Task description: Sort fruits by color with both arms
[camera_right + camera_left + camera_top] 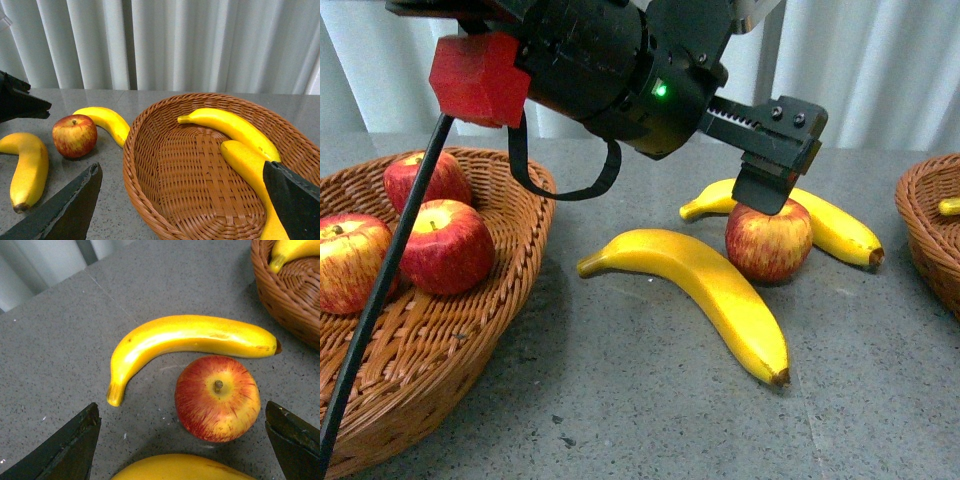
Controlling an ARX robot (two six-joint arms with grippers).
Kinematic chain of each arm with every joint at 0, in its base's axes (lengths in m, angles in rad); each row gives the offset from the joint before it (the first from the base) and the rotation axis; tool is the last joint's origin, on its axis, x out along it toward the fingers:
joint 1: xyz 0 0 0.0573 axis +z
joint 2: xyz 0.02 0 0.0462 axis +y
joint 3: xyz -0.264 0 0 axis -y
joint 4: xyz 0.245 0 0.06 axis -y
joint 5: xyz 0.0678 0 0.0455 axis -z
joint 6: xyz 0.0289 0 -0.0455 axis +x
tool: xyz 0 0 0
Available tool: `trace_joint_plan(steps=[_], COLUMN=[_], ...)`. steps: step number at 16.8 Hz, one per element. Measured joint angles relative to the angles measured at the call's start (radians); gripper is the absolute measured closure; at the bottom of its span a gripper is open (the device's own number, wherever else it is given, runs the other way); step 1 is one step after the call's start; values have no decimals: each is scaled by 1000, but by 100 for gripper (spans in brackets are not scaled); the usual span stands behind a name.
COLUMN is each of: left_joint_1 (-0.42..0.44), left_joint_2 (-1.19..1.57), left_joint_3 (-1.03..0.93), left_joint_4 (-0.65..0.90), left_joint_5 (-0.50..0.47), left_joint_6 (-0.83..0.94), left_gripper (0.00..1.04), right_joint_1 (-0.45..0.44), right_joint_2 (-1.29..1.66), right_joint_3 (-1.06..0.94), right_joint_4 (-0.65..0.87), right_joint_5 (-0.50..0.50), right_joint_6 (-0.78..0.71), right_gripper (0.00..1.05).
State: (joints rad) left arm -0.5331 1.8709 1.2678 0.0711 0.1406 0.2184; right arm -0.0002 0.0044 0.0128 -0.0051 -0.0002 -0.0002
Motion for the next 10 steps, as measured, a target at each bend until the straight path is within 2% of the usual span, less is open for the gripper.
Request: trace_joint_plan(steps=[10], left_joint_1=[-21], left_joint_2=[171], left_joint_3=[88], left_joint_4=[-3], left_joint_5=[81], left_joint_6=[87], left_gripper=[7], right_joint_1=[0], right_joint_2=[0], right_joint_3=[0], right_joint_4=[0], right_joint_5=[0], right_joint_6=[0], right_gripper=[7])
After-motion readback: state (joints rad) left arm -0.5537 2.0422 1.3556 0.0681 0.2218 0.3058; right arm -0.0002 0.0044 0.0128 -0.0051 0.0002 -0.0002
